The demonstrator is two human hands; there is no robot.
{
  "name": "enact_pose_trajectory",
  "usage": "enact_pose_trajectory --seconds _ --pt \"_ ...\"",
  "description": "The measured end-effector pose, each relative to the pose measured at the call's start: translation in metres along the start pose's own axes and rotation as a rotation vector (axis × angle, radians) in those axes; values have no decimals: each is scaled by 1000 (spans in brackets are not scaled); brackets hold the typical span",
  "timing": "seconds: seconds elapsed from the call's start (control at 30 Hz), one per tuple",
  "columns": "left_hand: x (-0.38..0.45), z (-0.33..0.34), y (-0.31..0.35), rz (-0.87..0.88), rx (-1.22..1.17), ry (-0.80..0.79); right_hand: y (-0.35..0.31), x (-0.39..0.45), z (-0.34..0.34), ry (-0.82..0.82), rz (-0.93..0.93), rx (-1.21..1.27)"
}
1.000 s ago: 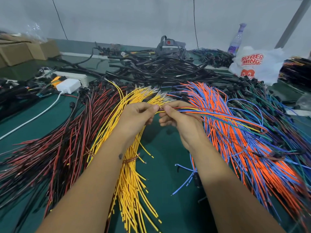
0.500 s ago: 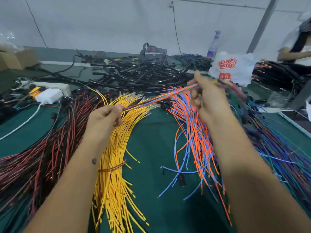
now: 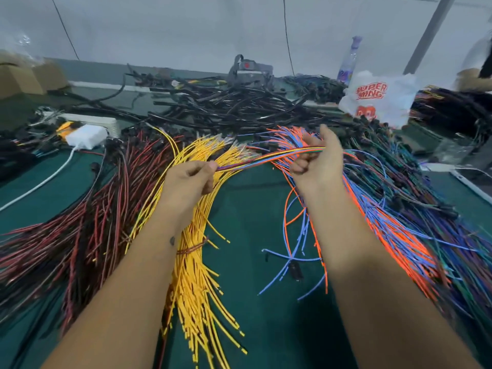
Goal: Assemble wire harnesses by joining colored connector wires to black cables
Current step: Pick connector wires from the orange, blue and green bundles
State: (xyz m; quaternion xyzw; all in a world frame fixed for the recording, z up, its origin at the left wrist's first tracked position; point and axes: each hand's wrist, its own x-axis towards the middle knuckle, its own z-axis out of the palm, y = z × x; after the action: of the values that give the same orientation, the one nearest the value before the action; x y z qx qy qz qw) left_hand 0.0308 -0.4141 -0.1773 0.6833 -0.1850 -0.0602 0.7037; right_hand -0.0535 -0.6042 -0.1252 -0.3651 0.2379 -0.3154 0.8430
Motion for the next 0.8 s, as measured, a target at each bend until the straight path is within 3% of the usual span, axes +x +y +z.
enact_pose_trajectory --seconds 0.17,0.5,0.67,0.8 --pt "-1 2 0 12 -32 -30 56 -23 20 -204 5 -385" --pt "-3 10 6 56 -27 -29 67 -34 13 -347 17 -337" --pt "-3 8 16 -158 -388 -51 68 -38 17 -331 -178 -322" --pt "-1 -2 20 -267 -685 -76 65 -42 14 -428 -189 -372"
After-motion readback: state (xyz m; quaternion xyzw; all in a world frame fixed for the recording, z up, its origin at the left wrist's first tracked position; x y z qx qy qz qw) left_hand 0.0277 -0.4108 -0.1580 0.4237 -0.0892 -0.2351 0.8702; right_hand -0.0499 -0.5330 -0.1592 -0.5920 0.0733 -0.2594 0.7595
